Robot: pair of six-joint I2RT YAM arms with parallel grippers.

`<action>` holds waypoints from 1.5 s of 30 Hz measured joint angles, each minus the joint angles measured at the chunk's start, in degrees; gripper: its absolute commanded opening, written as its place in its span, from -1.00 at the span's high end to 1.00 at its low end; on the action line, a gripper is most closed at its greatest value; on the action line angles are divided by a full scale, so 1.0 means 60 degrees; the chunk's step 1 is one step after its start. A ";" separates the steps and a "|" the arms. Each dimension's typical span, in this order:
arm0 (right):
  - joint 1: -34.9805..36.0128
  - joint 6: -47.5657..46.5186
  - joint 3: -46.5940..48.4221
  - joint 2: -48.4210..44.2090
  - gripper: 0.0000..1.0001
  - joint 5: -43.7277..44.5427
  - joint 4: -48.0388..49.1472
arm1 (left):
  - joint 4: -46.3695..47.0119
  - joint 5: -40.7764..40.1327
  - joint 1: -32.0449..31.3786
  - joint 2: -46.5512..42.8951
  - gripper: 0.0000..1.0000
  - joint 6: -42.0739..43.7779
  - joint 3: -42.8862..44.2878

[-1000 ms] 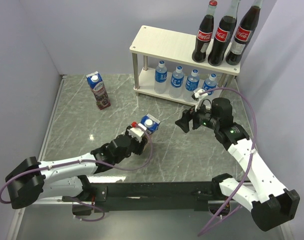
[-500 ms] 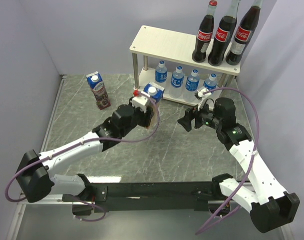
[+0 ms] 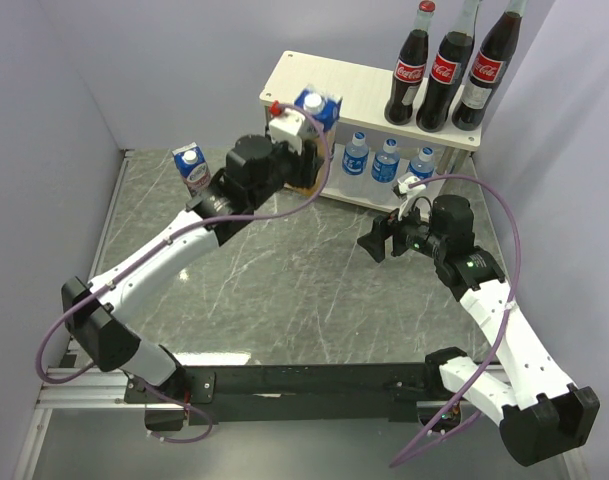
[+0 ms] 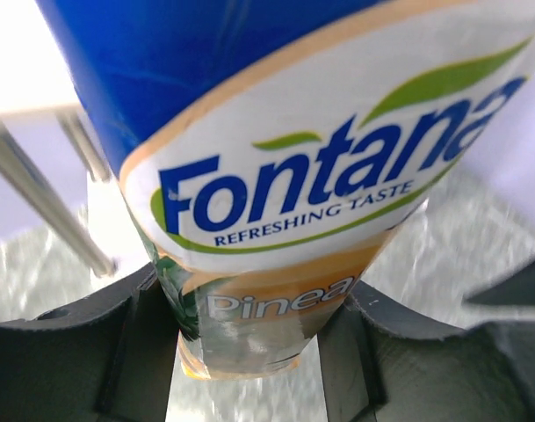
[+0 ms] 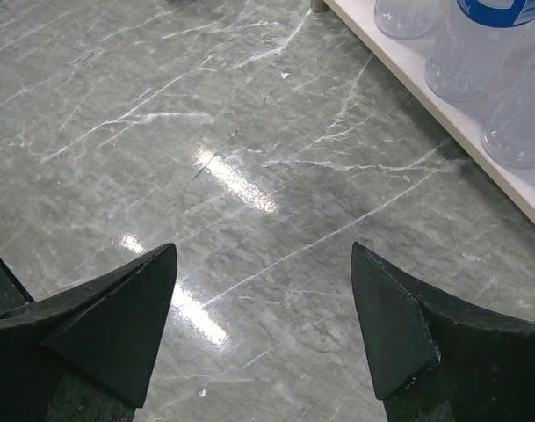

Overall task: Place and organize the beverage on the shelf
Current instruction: Pick up the drink from the center of the board, then place the drink on the shelf.

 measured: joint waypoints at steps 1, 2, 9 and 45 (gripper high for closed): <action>-0.0004 0.0000 0.0000 0.0000 -0.71 -0.0007 -0.0004 | -0.0066 0.0044 0.0055 0.0153 0.25 -0.0004 0.0419; -0.0004 0.0000 0.0000 0.0000 -0.71 -0.0018 -0.0004 | -0.0069 0.0084 0.0113 0.0302 0.26 -0.0007 0.0790; -0.0007 0.0000 0.0000 0.0004 -0.70 -0.0062 -0.0007 | -0.0248 0.0208 0.0390 0.1326 0.26 -0.0117 0.2852; -0.0025 0.0026 -0.0084 0.0189 -0.66 -0.0270 -0.0011 | -0.0550 0.0357 0.0601 0.4535 0.39 -0.0623 0.7817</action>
